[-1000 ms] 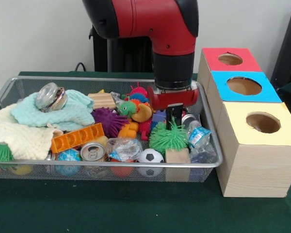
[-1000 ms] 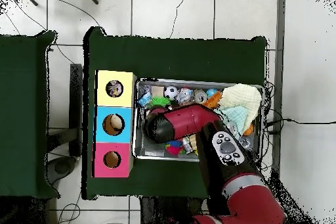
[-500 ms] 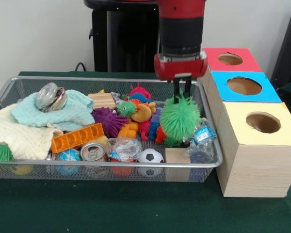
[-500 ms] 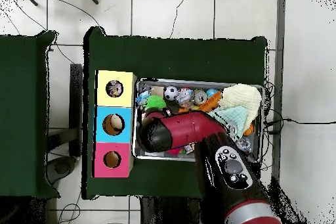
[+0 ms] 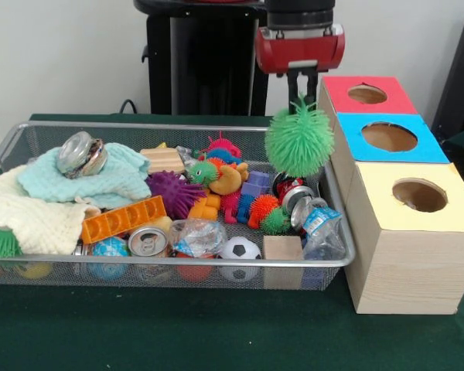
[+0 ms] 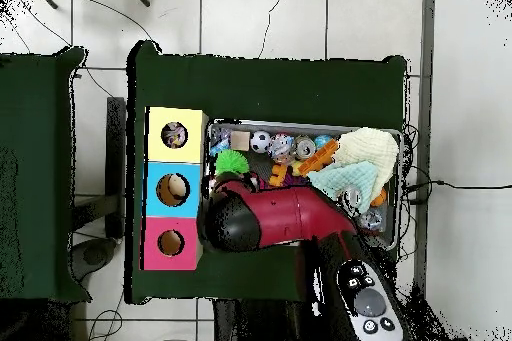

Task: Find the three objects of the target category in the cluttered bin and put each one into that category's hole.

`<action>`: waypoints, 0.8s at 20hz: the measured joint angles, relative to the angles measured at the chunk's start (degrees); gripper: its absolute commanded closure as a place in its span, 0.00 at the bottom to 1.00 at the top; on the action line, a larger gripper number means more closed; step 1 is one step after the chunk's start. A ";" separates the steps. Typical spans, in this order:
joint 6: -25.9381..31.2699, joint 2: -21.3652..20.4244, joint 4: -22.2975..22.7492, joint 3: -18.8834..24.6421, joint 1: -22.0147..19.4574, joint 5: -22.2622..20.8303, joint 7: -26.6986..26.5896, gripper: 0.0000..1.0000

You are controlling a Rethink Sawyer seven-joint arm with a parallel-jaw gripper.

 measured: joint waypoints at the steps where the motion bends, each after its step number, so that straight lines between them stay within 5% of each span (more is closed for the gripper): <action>1: 0.01 -0.58 0.64 -0.02 -0.01 0.25 0.00 1.00; 16: 0.22 -3.58 7.60 -0.16 2.05 0.49 0.00 1.00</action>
